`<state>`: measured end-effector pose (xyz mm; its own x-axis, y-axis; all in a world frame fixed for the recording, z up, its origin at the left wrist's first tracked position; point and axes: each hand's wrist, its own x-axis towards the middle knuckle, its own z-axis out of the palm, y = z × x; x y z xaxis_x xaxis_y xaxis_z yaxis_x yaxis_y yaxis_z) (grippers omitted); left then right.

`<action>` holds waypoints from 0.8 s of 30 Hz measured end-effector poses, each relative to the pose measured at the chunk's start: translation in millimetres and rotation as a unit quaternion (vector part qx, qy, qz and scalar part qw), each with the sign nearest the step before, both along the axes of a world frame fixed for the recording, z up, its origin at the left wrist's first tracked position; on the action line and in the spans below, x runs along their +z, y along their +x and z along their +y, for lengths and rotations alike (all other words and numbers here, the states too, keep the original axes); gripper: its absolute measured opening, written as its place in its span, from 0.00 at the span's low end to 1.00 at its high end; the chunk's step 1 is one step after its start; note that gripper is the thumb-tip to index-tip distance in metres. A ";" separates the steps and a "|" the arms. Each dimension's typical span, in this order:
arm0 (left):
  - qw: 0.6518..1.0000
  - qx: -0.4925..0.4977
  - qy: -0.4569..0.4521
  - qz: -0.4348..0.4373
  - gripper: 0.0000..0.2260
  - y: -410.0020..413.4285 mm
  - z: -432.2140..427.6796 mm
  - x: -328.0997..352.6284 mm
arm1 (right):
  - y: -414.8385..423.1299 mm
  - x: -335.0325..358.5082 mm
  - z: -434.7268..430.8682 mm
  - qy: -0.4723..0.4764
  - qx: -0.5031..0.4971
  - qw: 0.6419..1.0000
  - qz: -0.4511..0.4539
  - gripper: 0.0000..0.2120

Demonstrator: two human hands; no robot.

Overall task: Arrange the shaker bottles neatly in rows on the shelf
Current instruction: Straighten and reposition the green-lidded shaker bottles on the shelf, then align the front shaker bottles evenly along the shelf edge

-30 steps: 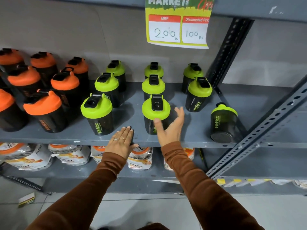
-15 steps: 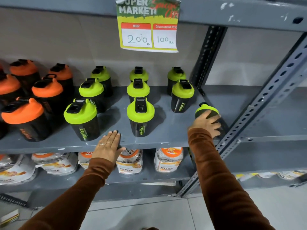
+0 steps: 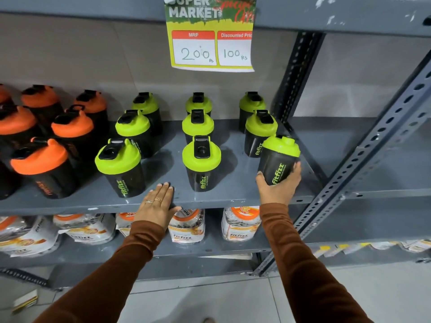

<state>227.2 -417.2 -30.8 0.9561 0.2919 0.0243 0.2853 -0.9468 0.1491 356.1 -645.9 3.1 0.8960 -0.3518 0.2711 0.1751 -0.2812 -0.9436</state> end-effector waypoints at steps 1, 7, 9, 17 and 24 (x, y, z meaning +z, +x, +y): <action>1.000 0.003 -0.001 0.006 0.28 0.4 -0.3 0.6 | -0.5 -4.4 0.6 -0.006 0.006 1.000 -0.004 0.45; 1.000 0.008 0.001 0.014 0.28 0.0 -0.9 1.4 | -7.6 -20.8 -5.0 -0.062 0.072 0.995 0.007 0.43; 1.000 0.008 0.009 0.016 0.28 -0.1 -1.1 1.3 | -7.8 -22.6 -7.2 -0.076 0.082 0.994 0.013 0.42; 0.998 0.033 -0.043 -0.022 0.34 -0.1 -5.8 2.6 | -5.7 -15.3 -11.2 -0.024 0.091 0.994 0.054 0.56; 0.924 0.104 -0.327 -0.167 0.38 21.7 -35.4 19.0 | -0.1 -9.4 -22.9 0.043 0.138 0.986 0.081 0.62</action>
<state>248.9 -452.6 -11.9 0.8485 0.5255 0.0619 0.2851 -0.5527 0.7831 356.0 -668.8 -6.3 0.9900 -0.1029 0.0969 0.0795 -0.1620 -0.9836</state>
